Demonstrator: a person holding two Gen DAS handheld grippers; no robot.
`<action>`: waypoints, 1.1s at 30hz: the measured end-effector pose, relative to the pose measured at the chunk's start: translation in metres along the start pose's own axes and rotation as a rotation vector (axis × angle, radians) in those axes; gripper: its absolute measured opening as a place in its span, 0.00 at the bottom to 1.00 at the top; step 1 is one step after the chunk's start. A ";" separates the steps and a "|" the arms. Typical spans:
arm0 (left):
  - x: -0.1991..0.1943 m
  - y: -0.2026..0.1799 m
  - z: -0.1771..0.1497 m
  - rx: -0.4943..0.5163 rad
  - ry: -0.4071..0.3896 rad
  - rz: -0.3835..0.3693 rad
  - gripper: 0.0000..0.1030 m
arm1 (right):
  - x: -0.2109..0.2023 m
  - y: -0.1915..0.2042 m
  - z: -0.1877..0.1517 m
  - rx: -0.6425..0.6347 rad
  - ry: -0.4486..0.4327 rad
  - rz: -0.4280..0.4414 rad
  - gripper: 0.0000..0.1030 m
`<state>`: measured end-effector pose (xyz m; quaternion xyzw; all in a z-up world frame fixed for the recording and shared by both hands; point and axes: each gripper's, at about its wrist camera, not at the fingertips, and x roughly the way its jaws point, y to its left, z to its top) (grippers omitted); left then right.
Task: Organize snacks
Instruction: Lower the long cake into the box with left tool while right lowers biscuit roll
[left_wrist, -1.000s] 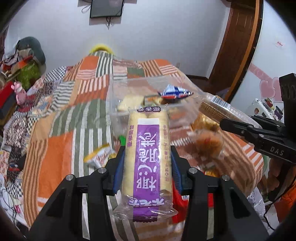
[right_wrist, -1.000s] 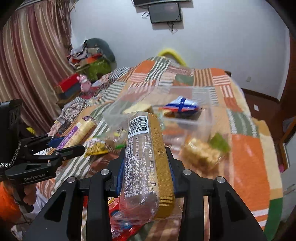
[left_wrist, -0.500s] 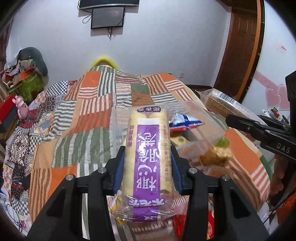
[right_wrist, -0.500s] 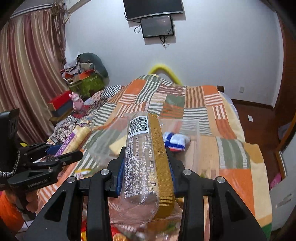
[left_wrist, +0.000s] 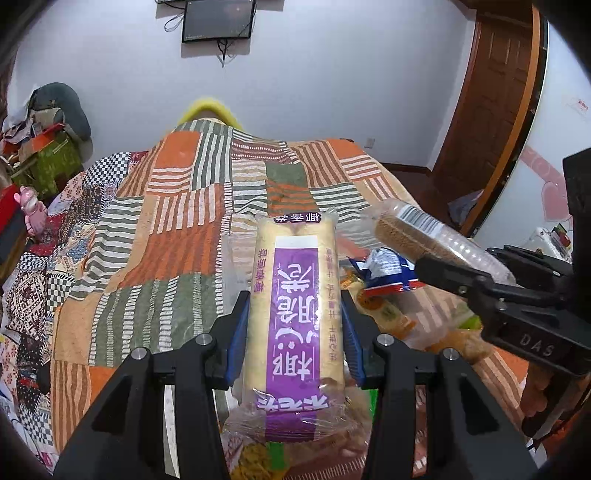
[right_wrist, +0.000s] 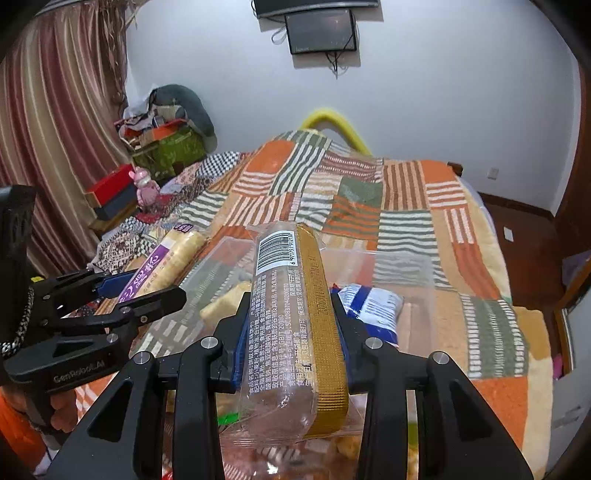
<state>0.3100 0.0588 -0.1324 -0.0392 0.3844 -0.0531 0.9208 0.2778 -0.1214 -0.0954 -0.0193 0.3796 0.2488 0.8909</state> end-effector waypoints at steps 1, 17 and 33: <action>0.003 0.000 0.001 0.001 0.006 0.001 0.43 | 0.005 0.000 0.001 -0.001 0.009 -0.003 0.34; 0.058 0.008 0.008 -0.030 0.097 0.004 0.43 | 0.052 -0.002 0.006 0.004 0.151 0.012 0.34; 0.046 0.008 0.003 -0.034 0.081 0.023 0.44 | 0.044 0.003 0.007 -0.027 0.121 -0.017 0.37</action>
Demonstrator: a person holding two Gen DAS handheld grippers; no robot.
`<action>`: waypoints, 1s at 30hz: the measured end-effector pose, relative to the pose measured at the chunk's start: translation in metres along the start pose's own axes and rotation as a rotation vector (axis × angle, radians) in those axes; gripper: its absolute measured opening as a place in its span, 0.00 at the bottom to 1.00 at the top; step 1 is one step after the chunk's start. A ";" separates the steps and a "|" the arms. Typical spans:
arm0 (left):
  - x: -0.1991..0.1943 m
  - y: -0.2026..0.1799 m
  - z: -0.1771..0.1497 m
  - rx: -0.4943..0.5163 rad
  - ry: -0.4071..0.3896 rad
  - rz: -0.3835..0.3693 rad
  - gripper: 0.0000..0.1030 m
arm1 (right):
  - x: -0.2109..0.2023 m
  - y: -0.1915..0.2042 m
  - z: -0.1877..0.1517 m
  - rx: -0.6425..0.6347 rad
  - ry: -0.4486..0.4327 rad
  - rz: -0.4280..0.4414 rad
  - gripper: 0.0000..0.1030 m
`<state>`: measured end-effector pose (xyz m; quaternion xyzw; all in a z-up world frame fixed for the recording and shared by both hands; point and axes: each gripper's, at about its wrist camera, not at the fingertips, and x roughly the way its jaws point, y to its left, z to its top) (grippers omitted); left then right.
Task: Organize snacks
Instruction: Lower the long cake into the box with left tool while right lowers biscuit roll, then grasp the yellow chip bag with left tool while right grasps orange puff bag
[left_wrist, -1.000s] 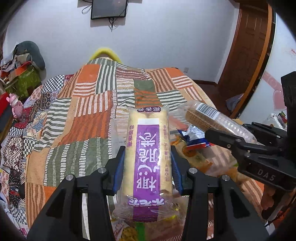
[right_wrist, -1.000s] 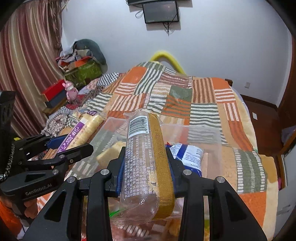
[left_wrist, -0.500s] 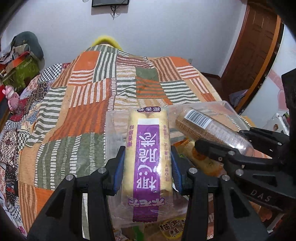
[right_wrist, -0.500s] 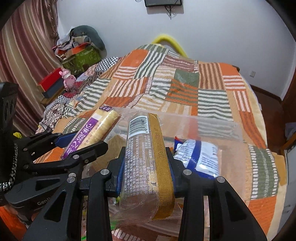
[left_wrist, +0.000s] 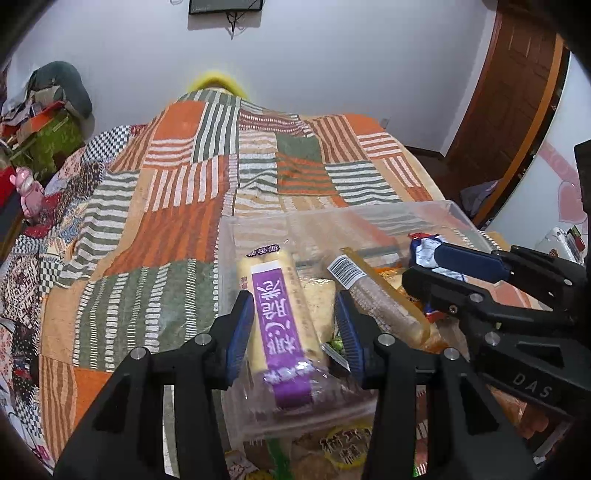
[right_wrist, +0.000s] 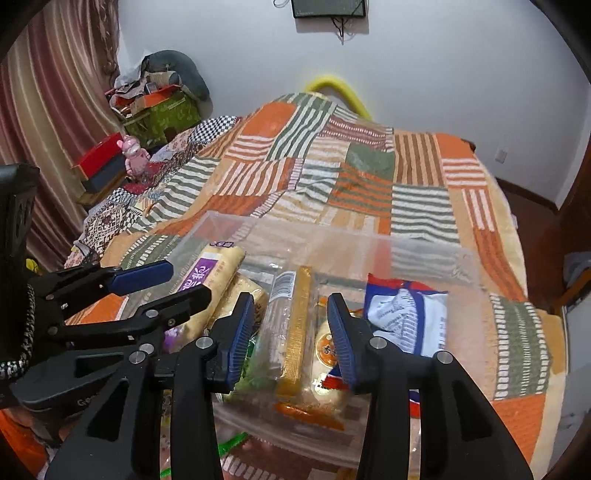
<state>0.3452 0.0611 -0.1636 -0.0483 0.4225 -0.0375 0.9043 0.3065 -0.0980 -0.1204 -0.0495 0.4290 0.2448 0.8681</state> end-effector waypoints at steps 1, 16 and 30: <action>-0.004 0.000 0.000 0.003 -0.006 0.001 0.44 | -0.004 -0.001 0.000 -0.001 -0.008 -0.002 0.37; -0.068 0.016 -0.027 0.037 -0.047 0.045 0.53 | -0.074 -0.009 -0.024 -0.019 -0.135 -0.033 0.42; -0.066 0.047 -0.103 -0.001 0.091 0.086 0.60 | -0.094 -0.041 -0.084 0.070 -0.076 -0.081 0.45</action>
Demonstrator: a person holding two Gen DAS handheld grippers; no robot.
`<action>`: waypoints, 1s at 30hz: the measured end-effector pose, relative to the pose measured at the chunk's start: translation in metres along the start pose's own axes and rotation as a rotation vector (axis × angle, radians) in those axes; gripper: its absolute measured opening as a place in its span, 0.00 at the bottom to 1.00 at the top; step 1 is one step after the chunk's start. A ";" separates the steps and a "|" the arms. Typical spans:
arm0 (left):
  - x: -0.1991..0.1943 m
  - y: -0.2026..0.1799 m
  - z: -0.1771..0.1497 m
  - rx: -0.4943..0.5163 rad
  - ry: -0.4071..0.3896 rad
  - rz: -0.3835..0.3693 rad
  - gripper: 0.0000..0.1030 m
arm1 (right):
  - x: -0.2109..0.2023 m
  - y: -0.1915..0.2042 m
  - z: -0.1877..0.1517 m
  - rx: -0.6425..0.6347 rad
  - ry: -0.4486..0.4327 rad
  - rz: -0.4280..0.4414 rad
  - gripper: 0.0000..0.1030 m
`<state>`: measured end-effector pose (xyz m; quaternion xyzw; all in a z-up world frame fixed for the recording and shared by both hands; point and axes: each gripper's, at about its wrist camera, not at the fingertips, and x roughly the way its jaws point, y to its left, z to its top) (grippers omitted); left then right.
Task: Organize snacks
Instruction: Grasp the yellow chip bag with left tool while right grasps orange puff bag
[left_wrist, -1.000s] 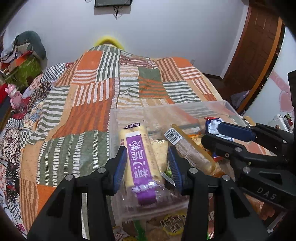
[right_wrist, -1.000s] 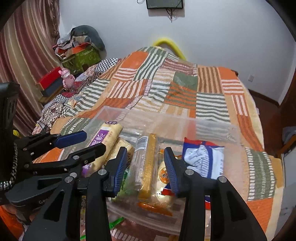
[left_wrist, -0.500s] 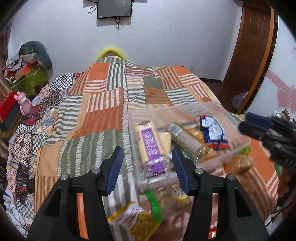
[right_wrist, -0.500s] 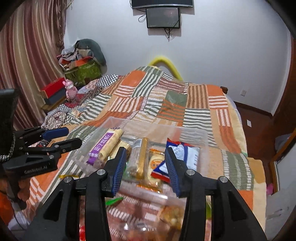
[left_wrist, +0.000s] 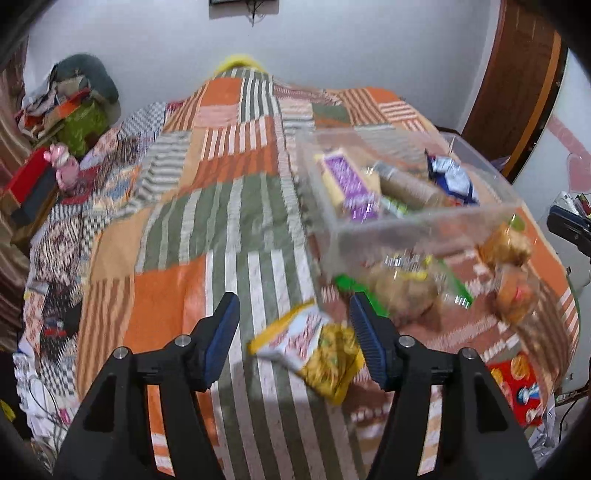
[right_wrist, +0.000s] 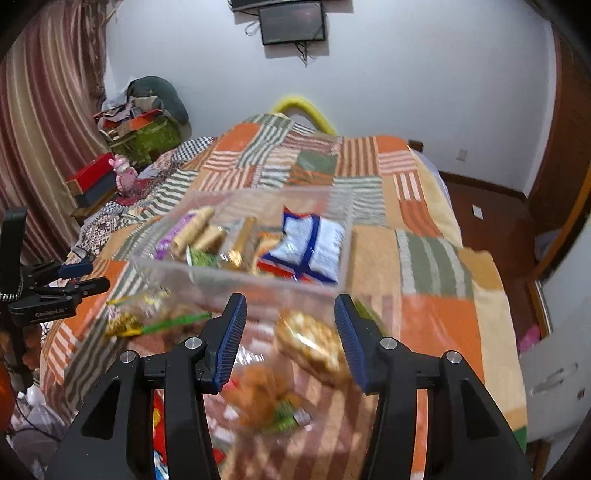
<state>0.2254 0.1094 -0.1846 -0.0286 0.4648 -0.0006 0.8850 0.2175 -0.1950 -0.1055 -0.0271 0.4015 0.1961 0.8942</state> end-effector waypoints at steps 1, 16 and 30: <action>0.001 0.001 -0.003 -0.007 0.007 -0.003 0.60 | 0.001 -0.001 -0.005 0.005 0.011 0.001 0.45; 0.033 -0.003 -0.027 -0.076 0.114 -0.066 0.65 | 0.012 0.014 -0.044 -0.015 0.099 0.062 0.55; 0.062 -0.003 -0.024 -0.123 0.109 -0.067 0.73 | 0.040 0.022 -0.054 -0.051 0.166 0.050 0.66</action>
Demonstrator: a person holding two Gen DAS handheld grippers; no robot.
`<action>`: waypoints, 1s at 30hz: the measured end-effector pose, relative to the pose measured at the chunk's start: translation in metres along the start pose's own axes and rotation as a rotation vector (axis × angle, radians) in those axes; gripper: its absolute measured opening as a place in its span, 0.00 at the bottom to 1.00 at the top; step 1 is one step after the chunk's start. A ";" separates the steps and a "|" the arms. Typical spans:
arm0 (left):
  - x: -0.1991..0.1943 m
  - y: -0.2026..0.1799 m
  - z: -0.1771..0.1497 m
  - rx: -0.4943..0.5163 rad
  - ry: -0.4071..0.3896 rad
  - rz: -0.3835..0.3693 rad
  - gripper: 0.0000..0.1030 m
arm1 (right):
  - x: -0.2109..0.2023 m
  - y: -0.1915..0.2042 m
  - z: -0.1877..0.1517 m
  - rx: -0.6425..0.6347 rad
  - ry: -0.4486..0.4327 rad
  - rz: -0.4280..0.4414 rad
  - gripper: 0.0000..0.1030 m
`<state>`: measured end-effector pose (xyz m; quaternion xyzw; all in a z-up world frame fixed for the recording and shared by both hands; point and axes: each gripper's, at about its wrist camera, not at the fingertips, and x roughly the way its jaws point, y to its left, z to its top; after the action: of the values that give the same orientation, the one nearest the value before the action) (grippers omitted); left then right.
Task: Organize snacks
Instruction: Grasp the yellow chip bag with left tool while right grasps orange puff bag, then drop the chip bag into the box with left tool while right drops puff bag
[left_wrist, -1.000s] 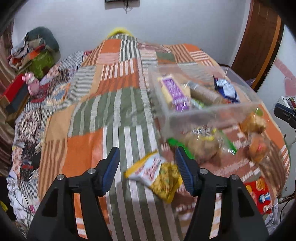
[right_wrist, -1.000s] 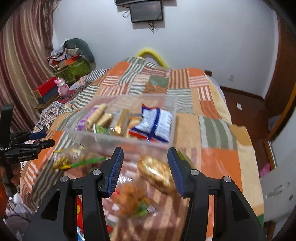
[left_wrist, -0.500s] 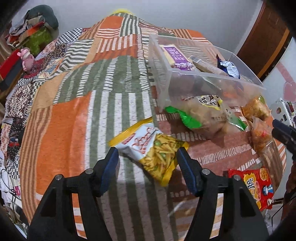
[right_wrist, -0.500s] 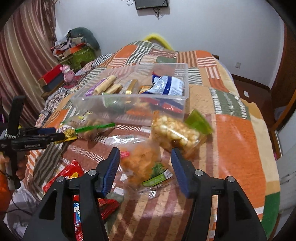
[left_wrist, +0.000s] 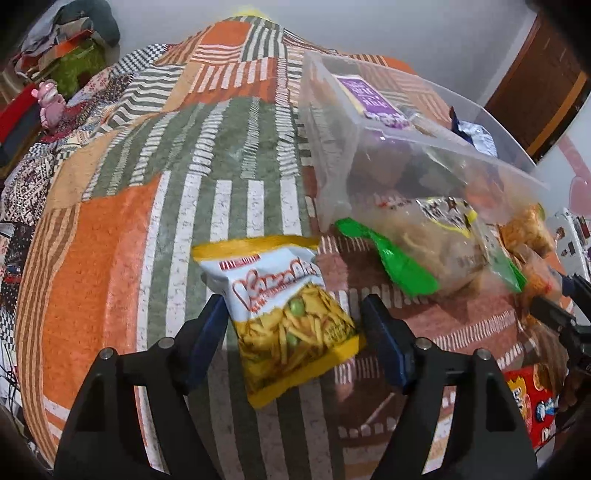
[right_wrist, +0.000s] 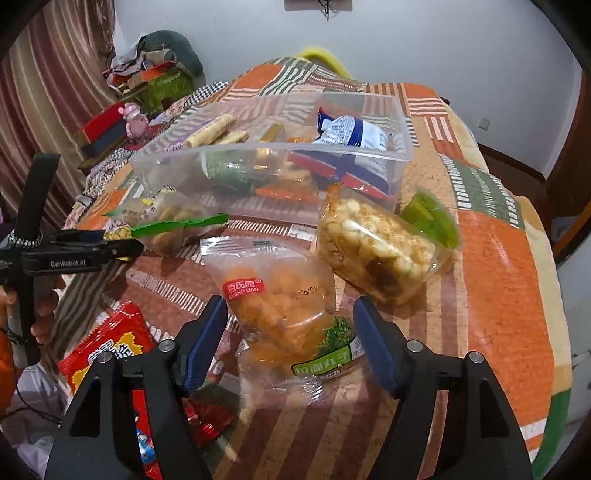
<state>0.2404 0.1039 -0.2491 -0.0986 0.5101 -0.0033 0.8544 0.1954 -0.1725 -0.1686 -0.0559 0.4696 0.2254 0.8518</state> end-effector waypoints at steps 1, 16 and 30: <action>0.001 0.000 0.000 0.001 -0.006 0.003 0.73 | 0.002 0.000 0.000 -0.001 0.003 -0.001 0.66; -0.007 0.008 -0.010 0.015 -0.045 0.043 0.45 | -0.006 0.002 -0.001 0.020 -0.040 0.033 0.50; -0.062 -0.001 -0.006 0.025 -0.129 0.031 0.42 | -0.046 -0.003 0.018 0.014 -0.160 0.019 0.49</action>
<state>0.2056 0.1086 -0.1976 -0.0799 0.4556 0.0099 0.8865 0.1894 -0.1845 -0.1214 -0.0271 0.4019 0.2338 0.8849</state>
